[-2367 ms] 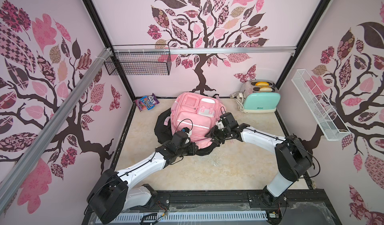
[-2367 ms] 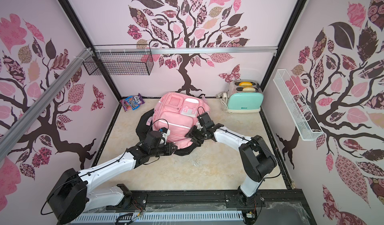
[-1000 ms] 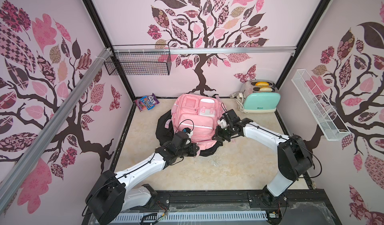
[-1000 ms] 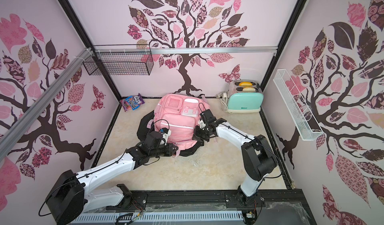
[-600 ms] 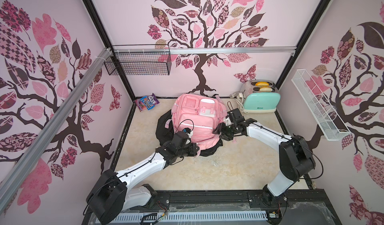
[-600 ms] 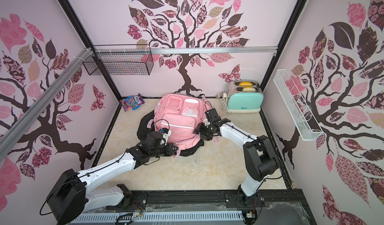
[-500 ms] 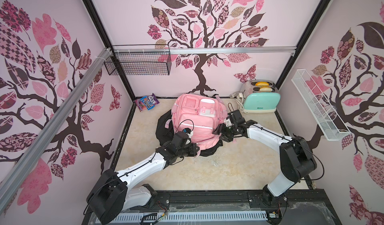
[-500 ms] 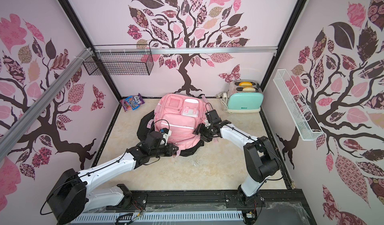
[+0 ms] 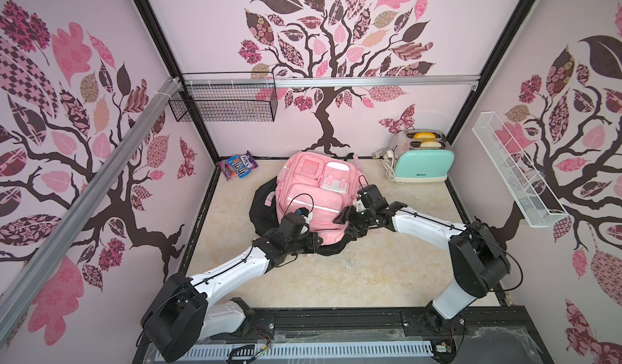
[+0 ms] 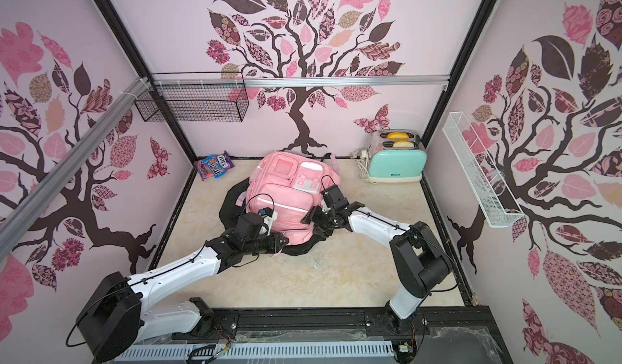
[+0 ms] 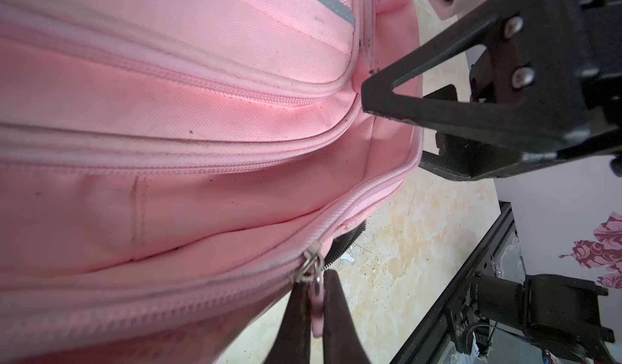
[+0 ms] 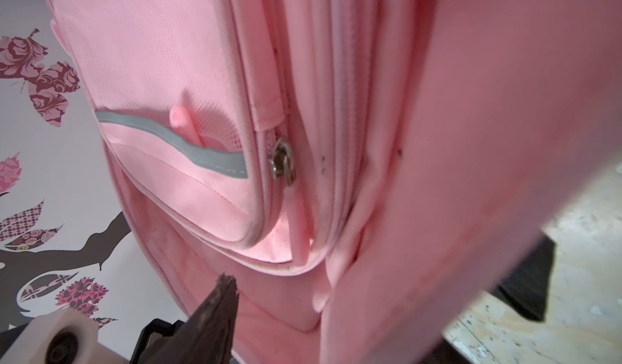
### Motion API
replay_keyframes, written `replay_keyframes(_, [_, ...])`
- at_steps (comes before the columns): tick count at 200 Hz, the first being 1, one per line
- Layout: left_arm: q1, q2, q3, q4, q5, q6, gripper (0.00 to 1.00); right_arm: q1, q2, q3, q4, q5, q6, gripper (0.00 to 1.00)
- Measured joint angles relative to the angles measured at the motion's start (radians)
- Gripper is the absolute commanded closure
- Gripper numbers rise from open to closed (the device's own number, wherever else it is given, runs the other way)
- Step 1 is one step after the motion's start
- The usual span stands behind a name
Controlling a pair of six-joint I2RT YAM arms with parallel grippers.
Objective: Zip up the backpack
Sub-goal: Zip the zipper on the backpack.
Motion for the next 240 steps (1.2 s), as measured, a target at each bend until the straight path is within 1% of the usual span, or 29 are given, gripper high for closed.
replay_keyframes(28, [0.000, -0.002, -0.002, 0.002, 0.000, 0.000, 1.00, 0.004, -0.013, 0.000, -0.039, 0.001, -0.002, 0.35])
replay_keyframes(55, [0.000, -0.002, -0.003, 0.008, 0.001, 0.000, 1.00, 0.021, -0.076, 0.002, -0.114, 0.002, 0.004, 0.34])
replay_keyframes(80, [0.000, -0.011, -0.003, 0.007, 0.001, 0.000, 1.00, 0.036, -0.127, 0.002, -0.139, 0.003, 0.048, 0.33])
replay_keyframes(103, [0.000, -0.023, -0.004, 0.006, 0.001, 0.000, 1.00, 0.051, -0.135, 0.002, -0.136, 0.010, 0.097, 0.33])
replay_keyframes(149, [0.000, -0.043, -0.011, 0.003, 0.005, 0.000, 1.00, 0.085, -0.116, -0.102, 0.035, -0.001, 0.247, 0.33])
replay_keyframes(185, [0.000, -0.061, -0.021, -0.002, 0.007, 0.000, 1.00, 0.102, -0.088, -0.092, 0.098, 0.003, 0.288, 0.33])
replay_keyframes(222, [0.000, -0.084, -0.035, -0.001, 0.006, -0.001, 1.00, 0.119, -0.062, -0.044, 0.122, 0.008, 0.294, 0.33])
replay_keyframes(233, [0.000, -0.088, -0.039, -0.001, 0.006, -0.001, 1.00, 0.119, -0.058, -0.042, 0.121, 0.008, 0.295, 0.36])
replay_keyframes(240, [0.000, -0.089, -0.040, -0.001, 0.006, -0.001, 1.00, 0.119, -0.054, -0.040, 0.122, 0.007, 0.292, 0.45])
